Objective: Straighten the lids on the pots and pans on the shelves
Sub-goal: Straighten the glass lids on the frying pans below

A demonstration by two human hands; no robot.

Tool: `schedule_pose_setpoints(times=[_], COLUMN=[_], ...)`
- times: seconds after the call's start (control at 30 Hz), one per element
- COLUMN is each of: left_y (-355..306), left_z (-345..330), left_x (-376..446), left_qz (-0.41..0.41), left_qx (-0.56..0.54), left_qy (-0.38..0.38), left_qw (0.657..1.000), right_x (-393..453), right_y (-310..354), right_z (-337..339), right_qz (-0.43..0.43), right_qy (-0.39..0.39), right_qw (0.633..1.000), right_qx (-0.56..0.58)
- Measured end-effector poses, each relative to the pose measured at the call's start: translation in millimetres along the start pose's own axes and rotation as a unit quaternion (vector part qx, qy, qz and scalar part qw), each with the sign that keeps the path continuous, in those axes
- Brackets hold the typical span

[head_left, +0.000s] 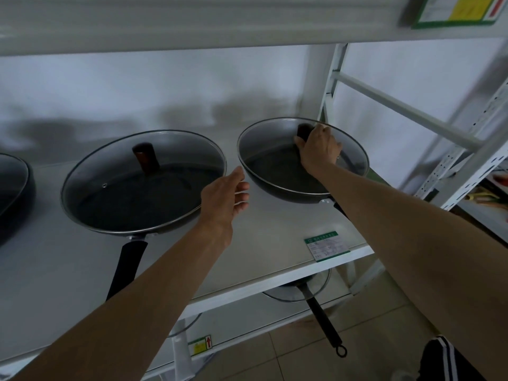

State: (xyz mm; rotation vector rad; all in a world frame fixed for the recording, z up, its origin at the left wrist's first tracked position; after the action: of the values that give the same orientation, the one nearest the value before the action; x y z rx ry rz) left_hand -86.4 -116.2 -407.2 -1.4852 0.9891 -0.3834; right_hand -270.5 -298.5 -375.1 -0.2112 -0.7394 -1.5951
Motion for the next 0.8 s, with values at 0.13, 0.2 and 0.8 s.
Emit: schedule_pose_setpoints(times=[0.13, 0.2, 0.8], left_y=[-1, -1, 34], left_z=[-2, -2, 64], left_x=[-10, -15, -116], left_qz=[0.003, 0.001, 0.000], left_qx=[-0.006, -0.012, -0.017], left_qy=[-0.005, -0.006, 0.000], left_qw=[1.000, 1.000, 1.000], right_x=[-14, -22, -176], right_y=[0, 1, 12], right_z=[13, 21, 117], right_qz=[-0.001, 0.001, 0.119], right_qy=[-0.008, -0.008, 0.000], right_qw=[0.999, 0.999, 0.939], right_qx=[0.035, 0.053, 0.324])
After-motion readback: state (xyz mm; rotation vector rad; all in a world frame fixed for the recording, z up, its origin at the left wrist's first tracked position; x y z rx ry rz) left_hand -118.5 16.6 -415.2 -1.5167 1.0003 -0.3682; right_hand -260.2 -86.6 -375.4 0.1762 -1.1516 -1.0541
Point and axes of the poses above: each hand's wrist, its own x-axis towards the middle knuckle, its own z-axis out of the back of the hand, y = z × x, the point moved 5 cm from there along x, towards the middle knuckle, and after that the axes turned 15 degrees about -y, right-handed, at the moved point
